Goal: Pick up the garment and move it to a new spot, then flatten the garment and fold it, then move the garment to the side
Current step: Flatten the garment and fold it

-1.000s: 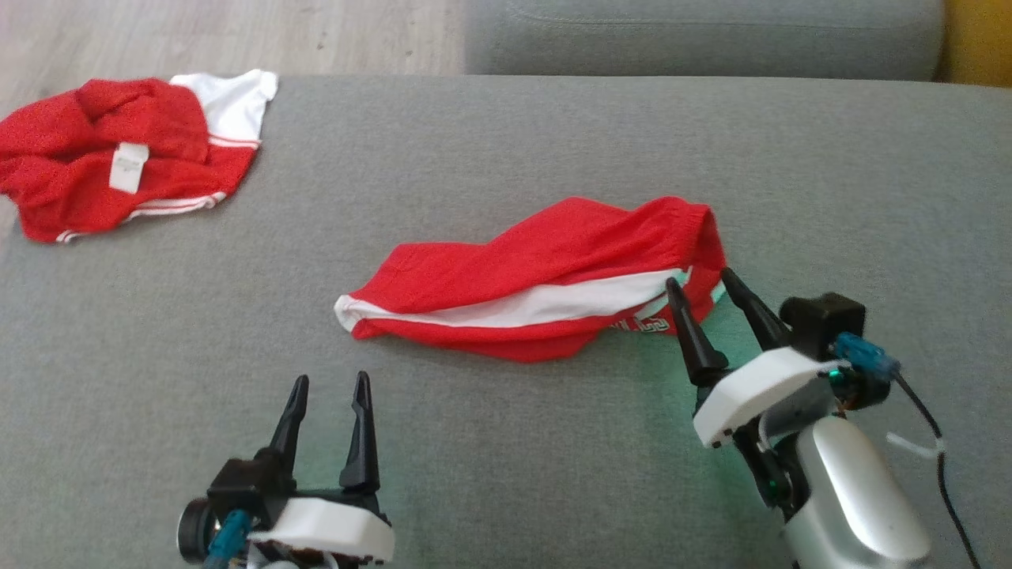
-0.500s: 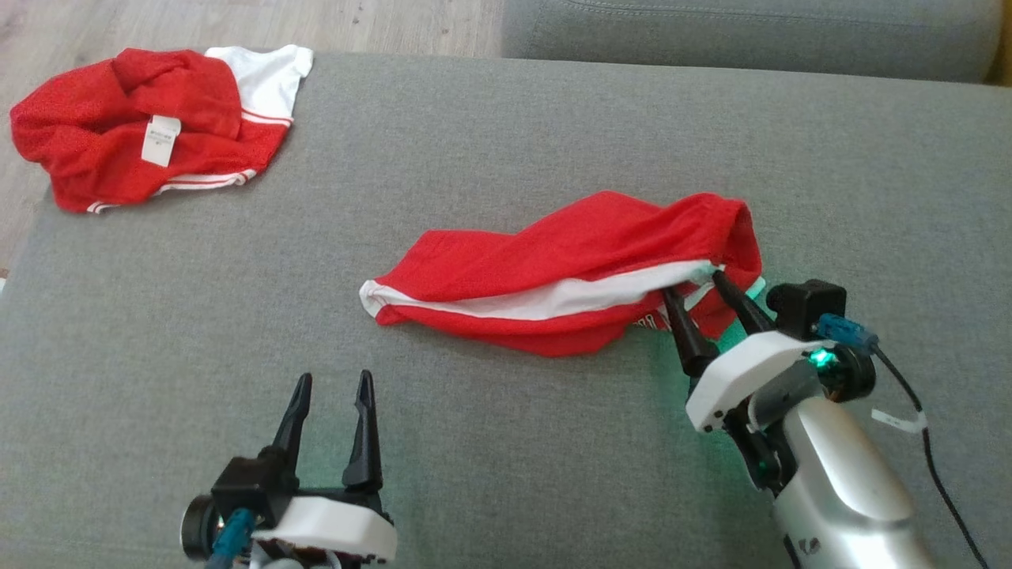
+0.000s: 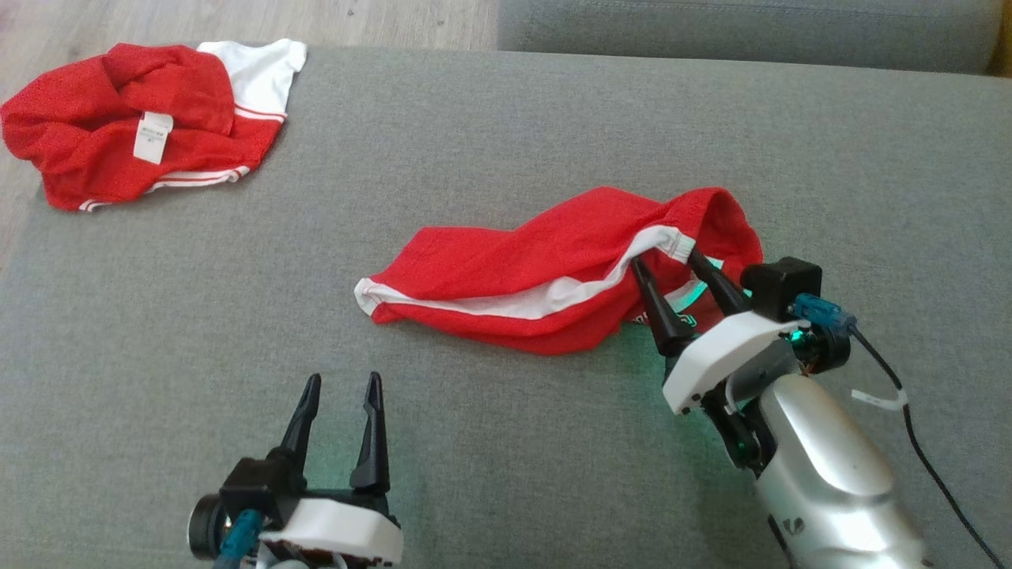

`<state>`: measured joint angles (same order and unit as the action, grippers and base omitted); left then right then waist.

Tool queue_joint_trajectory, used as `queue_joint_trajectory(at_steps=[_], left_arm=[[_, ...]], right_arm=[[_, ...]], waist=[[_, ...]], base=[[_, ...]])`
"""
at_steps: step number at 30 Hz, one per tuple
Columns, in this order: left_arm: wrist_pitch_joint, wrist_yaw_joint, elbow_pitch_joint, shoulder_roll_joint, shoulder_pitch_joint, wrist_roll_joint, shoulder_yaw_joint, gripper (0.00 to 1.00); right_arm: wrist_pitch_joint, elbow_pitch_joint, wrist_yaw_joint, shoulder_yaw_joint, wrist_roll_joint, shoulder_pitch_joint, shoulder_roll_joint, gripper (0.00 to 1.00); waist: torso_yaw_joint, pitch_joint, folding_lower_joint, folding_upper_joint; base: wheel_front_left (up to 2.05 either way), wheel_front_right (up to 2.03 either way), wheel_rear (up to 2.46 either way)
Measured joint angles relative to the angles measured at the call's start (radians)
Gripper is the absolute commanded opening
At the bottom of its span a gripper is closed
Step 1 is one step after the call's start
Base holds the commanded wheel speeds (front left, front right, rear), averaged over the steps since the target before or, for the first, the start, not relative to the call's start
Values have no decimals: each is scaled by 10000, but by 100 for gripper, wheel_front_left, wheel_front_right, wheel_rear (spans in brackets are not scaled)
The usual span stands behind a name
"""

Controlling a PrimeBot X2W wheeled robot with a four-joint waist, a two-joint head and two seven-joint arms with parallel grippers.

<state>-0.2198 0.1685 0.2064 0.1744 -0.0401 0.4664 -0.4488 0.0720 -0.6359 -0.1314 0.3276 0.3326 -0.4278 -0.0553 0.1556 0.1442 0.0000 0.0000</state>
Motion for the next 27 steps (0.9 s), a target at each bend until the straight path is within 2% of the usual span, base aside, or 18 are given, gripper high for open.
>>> queue_joint_trajectory(at_steps=[3,4,5,6,8,10,11,12,20,27], left_arm=[[0,0,0,2,-15,0,0,100],[-2,2,0,2,-27,2,0,100],[-2,2,0,4,-37,2,0,100],[-2,8,0,4,-51,2,0,100],[-2,75,0,8,-90,2,0,100],[-2,75,2,8,-115,2,0,100],[-2,75,2,8,-146,2,0,100],[-2,73,0,8,-169,2,0,100],[23,-50,58,36,-336,4,-67,100],[759,-259,907,4,-1602,192,-123,100]], right_arm=[[61,0,0,146,23,-140,-25,100],[96,10,0,169,23,-151,-36,84],[140,10,0,186,56,-151,-40,56],[171,15,0,192,113,-150,-44,45],[178,50,0,222,198,-150,-56,38],[222,69,0,251,207,-150,-63,21],[265,88,0,274,255,-151,-69,6],[268,98,0,297,301,-151,-79,0],[608,456,0,529,489,-145,-284,0],[389,1191,0,506,560,81,-782,0]], waist=[[2,26,0,0],[4,33,0,0],[4,40,0,0],[2,45,0,0],[-6,57,0,0],[-12,65,0,0],[-20,74,0,0],[-27,81,0,0],[-176,146,0,0],[-501,246,0,0]], base=[[0,0,0],[0,0,0],[0,0,0],[0,0,0],[0,0,0],[0,0,0],[0,0,0],[0,0,0],[0,0,0],[0,0,0]])
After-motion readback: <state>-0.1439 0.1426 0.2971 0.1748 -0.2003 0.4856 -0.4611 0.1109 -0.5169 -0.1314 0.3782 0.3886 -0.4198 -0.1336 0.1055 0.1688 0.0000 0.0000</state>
